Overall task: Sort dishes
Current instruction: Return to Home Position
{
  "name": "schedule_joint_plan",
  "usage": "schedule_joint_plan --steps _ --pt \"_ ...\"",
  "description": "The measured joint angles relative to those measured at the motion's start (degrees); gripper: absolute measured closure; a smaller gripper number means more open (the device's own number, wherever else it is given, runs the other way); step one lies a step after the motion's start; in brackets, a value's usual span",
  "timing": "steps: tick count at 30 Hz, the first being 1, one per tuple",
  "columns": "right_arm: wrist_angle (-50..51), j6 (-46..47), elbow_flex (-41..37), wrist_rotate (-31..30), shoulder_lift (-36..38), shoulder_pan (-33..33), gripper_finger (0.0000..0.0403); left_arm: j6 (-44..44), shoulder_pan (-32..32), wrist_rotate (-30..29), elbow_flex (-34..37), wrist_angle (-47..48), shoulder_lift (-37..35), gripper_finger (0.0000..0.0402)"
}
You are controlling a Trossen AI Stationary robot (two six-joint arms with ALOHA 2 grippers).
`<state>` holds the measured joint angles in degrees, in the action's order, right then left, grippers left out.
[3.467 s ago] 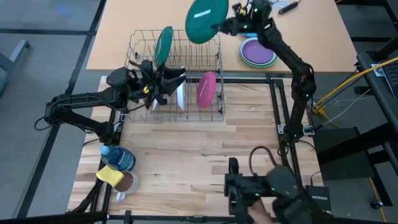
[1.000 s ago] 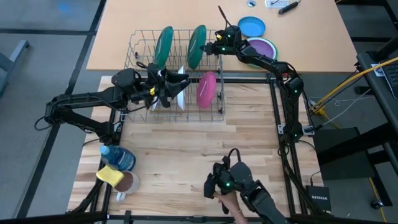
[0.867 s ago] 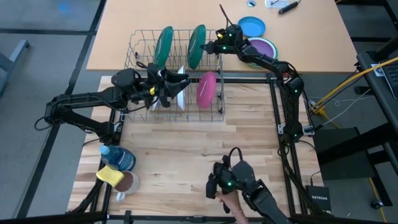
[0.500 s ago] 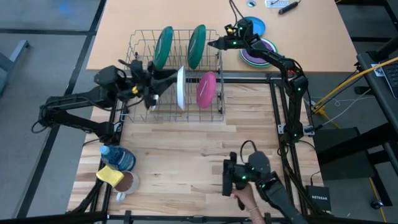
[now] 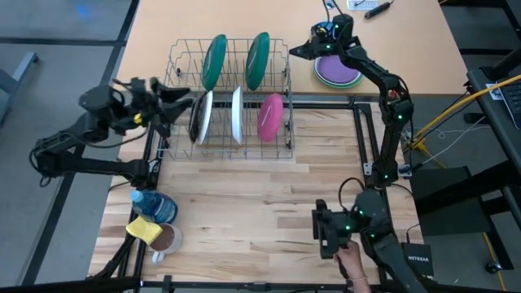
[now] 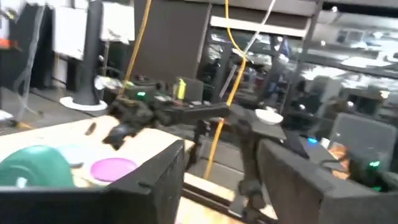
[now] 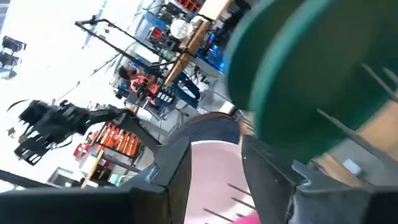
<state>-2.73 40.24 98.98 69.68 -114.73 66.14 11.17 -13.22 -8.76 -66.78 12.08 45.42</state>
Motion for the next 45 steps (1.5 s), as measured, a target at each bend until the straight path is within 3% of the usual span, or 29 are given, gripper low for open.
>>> schedule_joint_plan --steps 9,14,17,21,25,33,41,45 --pt "1.9 -2.2 0.0 -2.6 11.1 -3.7 0.0258 -0.6 -0.5 -2.2 -0.1 14.4 -8.2 0.021" --pt "12.2 -8.6 0.0 -3.9 16.6 -8.2 0.0258 1.3 -0.4 -1.5 0.5 20.8 -8.5 0.021" --pt "23.6 -15.5 0.0 -9.1 19.9 -11.4 0.0258 2.0 -0.4 1.0 4.1 18.0 -9.3 0.021" --pt "40.5 -25.8 0.0 -20.9 23.8 -16.8 0.0258 5.4 -0.4 6.3 11.6 12.6 -11.1 0.021" --pt "50.3 -30.0 0.0 -30.7 27.2 -23.3 0.0258 8.7 -0.4 8.3 20.5 5.0 -14.6 0.021" --pt "54.8 -28.7 0.0 -45.6 31.4 -36.8 0.0258 13.0 -0.3 9.1 37.1 -9.2 -24.6 0.021" --pt "60.6 -22.5 -0.1 -58.3 31.6 -47.8 0.0258 9.4 0.9 10.5 46.6 -14.0 -33.8 0.021" --pt "60.4 -19.1 -0.1 -61.7 31.6 -52.9 0.0258 8.1 0.9 10.5 51.0 -16.4 -38.6 0.021"
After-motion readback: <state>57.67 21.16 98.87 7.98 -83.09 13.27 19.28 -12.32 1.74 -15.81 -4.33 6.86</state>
